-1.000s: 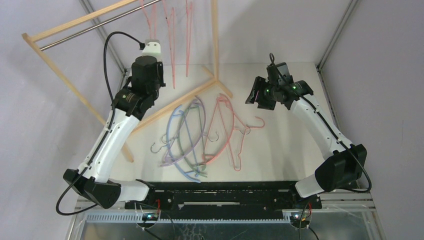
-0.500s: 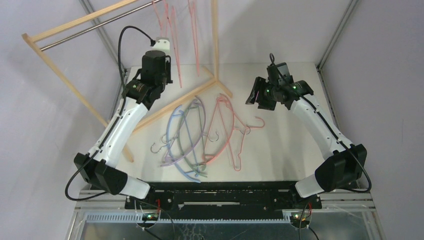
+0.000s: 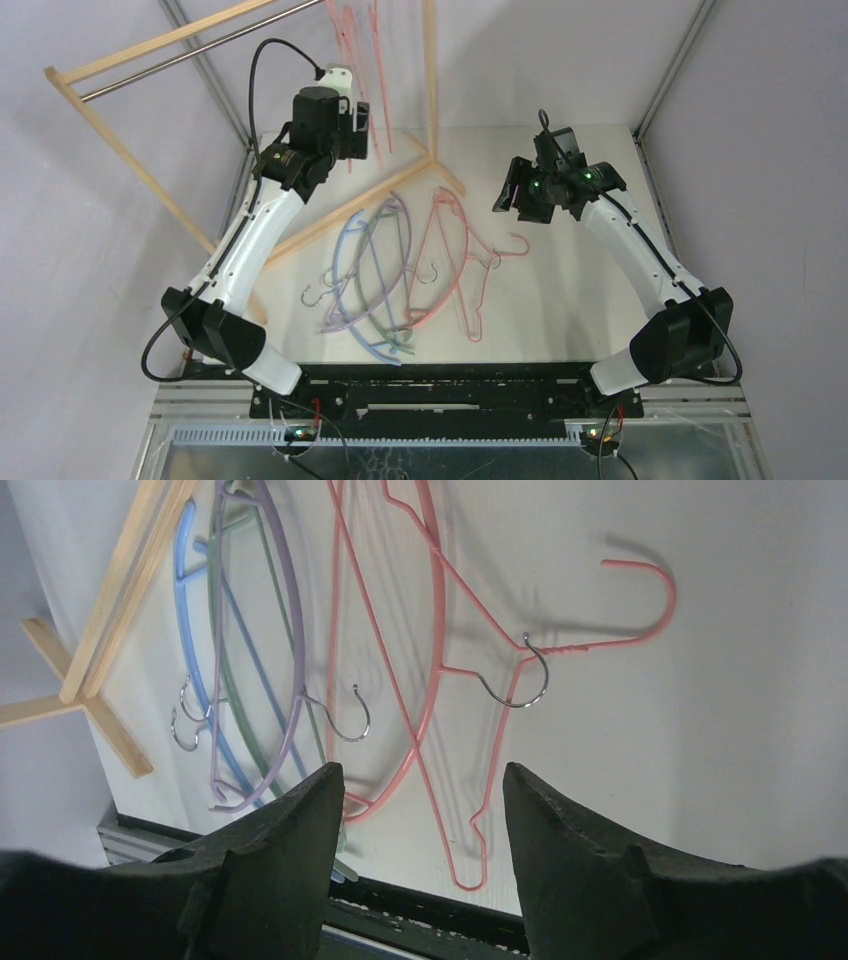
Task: Organize the hangers
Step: Place the hanger at the clothesline.
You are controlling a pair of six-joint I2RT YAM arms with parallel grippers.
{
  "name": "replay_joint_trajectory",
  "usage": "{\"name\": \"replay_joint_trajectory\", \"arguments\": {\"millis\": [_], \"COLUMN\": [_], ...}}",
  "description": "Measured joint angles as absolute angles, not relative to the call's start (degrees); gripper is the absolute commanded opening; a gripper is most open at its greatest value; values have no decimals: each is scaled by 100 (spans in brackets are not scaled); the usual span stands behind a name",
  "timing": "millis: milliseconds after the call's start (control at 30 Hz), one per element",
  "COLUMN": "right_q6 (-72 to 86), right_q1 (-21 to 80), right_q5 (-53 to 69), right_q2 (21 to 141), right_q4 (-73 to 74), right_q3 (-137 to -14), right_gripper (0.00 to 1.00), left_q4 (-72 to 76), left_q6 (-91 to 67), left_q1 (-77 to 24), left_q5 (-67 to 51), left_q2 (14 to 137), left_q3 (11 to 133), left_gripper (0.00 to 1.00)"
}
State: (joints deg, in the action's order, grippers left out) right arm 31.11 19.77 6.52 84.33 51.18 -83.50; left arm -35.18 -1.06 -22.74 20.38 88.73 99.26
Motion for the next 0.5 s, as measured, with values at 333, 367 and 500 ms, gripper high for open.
{"name": "replay_joint_trajectory", "arguments": {"millis": [333,367,500], "right_q6": [2976,2969,2961], "right_q1": [1953,1953,1953], "right_q5": [600,585,519], "right_q2": [8383,8381,8460], "right_q4": [5111,5107,5074], "right_q3": [-7651,-7535,-7105], "right_gripper": [70,70,69], "left_q4": [-3487,-3489,-3479], "left_q6": [-154,-161,-301], "left_q1": [-2272,-2272,-2274], "left_q5": [2102,2102,2071], "left_q2": [8468,8368,7780], "left_q3": [9511,9437,8986], "left_gripper": [100,99,100]}}
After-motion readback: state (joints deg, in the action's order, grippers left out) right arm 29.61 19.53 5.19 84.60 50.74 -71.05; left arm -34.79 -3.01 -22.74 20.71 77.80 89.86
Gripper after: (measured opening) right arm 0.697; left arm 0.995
